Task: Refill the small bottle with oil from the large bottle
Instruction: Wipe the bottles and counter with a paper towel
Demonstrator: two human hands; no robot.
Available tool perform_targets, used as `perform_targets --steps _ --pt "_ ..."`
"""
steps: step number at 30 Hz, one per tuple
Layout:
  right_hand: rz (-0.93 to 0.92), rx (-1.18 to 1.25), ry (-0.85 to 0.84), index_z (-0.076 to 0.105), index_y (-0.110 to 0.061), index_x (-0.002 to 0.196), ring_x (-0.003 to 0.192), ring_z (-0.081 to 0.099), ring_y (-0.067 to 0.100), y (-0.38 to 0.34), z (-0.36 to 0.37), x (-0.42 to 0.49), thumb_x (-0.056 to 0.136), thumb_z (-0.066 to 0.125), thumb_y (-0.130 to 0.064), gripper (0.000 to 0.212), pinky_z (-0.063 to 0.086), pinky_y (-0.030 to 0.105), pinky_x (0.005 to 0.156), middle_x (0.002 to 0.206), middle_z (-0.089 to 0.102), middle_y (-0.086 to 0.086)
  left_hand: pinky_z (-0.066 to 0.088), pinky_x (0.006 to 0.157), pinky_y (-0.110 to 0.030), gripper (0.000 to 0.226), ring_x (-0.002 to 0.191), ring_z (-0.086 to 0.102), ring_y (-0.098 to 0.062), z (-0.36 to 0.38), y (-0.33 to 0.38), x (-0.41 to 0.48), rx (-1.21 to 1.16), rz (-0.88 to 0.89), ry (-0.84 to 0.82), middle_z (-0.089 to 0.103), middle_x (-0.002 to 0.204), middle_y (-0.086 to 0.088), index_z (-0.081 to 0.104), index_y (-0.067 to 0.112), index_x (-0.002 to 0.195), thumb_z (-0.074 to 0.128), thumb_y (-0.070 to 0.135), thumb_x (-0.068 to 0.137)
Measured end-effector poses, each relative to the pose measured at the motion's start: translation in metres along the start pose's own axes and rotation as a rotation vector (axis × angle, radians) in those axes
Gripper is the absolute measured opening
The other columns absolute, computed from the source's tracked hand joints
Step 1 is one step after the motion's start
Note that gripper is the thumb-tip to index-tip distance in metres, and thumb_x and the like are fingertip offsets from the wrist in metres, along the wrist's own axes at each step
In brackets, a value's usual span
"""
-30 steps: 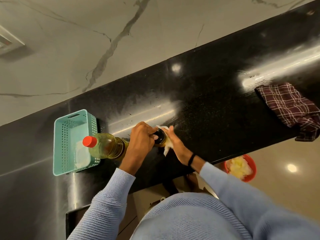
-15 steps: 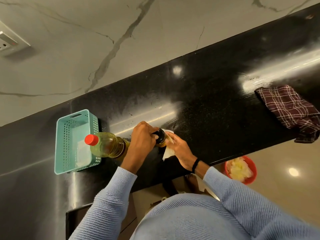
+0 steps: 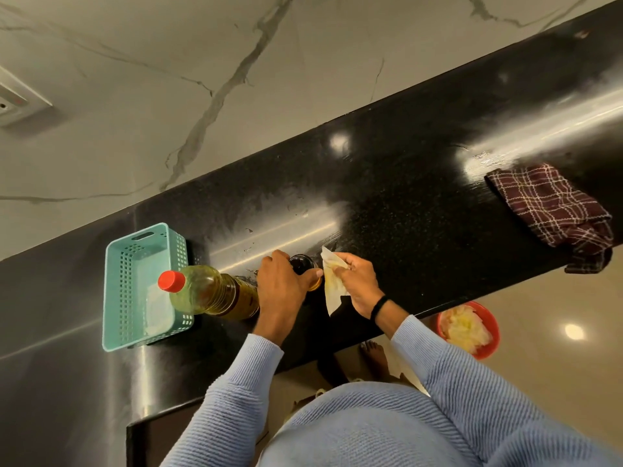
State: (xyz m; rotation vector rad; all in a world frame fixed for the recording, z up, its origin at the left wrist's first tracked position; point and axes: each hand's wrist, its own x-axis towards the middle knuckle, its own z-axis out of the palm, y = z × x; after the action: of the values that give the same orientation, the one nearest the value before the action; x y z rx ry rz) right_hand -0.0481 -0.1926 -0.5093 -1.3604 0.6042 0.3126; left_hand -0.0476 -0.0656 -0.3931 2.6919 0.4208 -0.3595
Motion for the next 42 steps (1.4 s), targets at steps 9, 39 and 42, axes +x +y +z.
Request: perform_targets --steps 9,39,42 --pt "-0.054 -0.048 -0.064 0.07 -0.018 0.123 0.112 0.064 0.013 -0.023 0.007 -0.008 0.097 0.057 -0.018 0.028 0.051 0.035 0.102 0.118 0.071 -0.002 0.044 0.102 -0.037 0.086 0.128 0.047 -0.029 -0.006 -0.013 0.018 0.119 0.244 -0.16 0.049 0.138 -0.009 0.043 0.017 0.142 0.088 0.03 0.07" --pt "0.103 -0.012 -0.615 0.058 -0.007 0.133 0.114 0.06 0.015 -0.028 0.023 -0.001 0.094 0.004 -0.073 0.093 0.045 0.035 0.106 0.126 0.065 0.018 0.042 0.075 -0.023 0.046 0.09 0.052 -0.014 0.007 -0.021 0.011 -0.073 0.163 0.059 0.053 0.098 0.002 0.063 0.011 0.111 0.084 0.029 0.075" --pt "0.271 -0.223 -0.829 0.068 -0.009 0.09 0.061 0.06 0.017 -0.067 0.041 0.032 0.077 -0.004 -0.09 0.109 0.049 0.027 0.058 0.073 0.061 0.015 0.034 0.068 -0.015 0.042 0.087 0.048 -0.012 0.006 -0.019 0.01 -0.076 0.156 0.053 0.053 0.098 0.0 0.063 0.01 0.109 0.083 0.029 0.077"
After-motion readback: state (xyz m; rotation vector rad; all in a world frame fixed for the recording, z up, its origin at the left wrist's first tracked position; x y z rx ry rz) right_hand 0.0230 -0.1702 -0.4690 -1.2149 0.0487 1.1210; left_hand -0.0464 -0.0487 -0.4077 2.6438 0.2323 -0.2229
